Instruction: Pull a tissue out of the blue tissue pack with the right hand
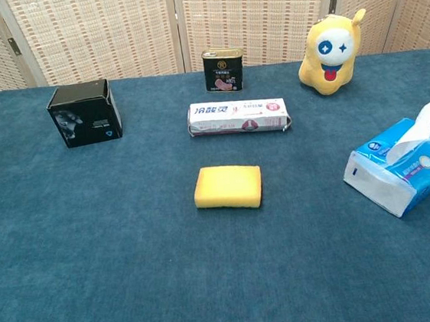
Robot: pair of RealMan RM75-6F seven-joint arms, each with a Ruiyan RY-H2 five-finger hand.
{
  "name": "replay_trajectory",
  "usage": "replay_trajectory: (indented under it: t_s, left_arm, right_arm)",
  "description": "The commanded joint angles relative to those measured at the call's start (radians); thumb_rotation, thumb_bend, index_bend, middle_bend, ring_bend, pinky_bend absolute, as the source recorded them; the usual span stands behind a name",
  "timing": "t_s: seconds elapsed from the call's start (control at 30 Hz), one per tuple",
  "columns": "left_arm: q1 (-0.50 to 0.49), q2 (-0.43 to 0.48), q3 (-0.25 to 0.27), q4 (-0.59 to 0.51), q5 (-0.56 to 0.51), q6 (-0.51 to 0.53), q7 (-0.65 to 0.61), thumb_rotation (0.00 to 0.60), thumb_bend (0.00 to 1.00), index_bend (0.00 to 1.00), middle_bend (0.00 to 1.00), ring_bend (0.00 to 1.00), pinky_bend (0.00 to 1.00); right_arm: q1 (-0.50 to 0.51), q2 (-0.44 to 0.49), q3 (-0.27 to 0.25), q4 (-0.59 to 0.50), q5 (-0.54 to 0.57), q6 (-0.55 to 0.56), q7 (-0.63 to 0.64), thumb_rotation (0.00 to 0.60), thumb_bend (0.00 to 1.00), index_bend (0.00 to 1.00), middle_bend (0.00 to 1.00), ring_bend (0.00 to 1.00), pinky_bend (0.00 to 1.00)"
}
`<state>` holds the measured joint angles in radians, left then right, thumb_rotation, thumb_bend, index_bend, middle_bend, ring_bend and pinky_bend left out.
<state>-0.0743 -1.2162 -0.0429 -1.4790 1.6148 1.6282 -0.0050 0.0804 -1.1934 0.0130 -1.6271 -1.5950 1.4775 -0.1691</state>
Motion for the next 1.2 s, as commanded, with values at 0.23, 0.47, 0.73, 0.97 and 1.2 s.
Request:
replay_trajectory:
  t_s: [0.23, 0.47, 0.73, 0.97, 1.2]
  left_arm:
    - [0.001, 0.001, -0.001, -0.002, 0.0, 0.002, -0.001, 0.6, 0.22, 0.0, 0.0, 0.0, 0.13]
    - [-0.003, 0.001, 0.0, -0.003, -0.003, -0.007, 0.003, 0.6, 0.22, 0.0, 0.0, 0.0, 0.13]
    - [-0.005, 0.002, -0.002, -0.002, -0.007, -0.012, 0.0, 0.6, 0.23, 0.0, 0.0, 0.0, 0.13]
    - [-0.008, 0.002, -0.002, -0.002, -0.009, -0.016, -0.007, 0.6, 0.22, 0.0, 0.0, 0.0, 0.13]
    - [-0.008, 0.001, -0.002, -0.001, -0.008, -0.014, -0.003, 0.6, 0.23, 0.0, 0.0, 0.0, 0.13]
  right_arm:
    - [0.009, -0.006, 0.004, 0.01, -0.003, -0.006, 0.007, 0.6, 0.08, 0.0, 0.0, 0.0, 0.0]
    - [0.059, -0.035, 0.035, 0.064, 0.007, -0.052, 0.056, 0.6, 0.08, 0.0, 0.0, 0.0, 0.0]
    - [0.167, -0.095, 0.088, 0.115, 0.111, -0.227, 0.042, 0.6, 0.1, 0.07, 0.07, 0.0, 0.0]
    - [0.234, -0.155, 0.126, 0.148, 0.178, -0.305, 0.015, 0.6, 0.13, 0.22, 0.16, 0.0, 0.0]
    - [0.268, -0.22, 0.141, 0.205, 0.201, -0.312, 0.001, 0.6, 0.28, 0.54, 0.41, 0.08, 0.09]
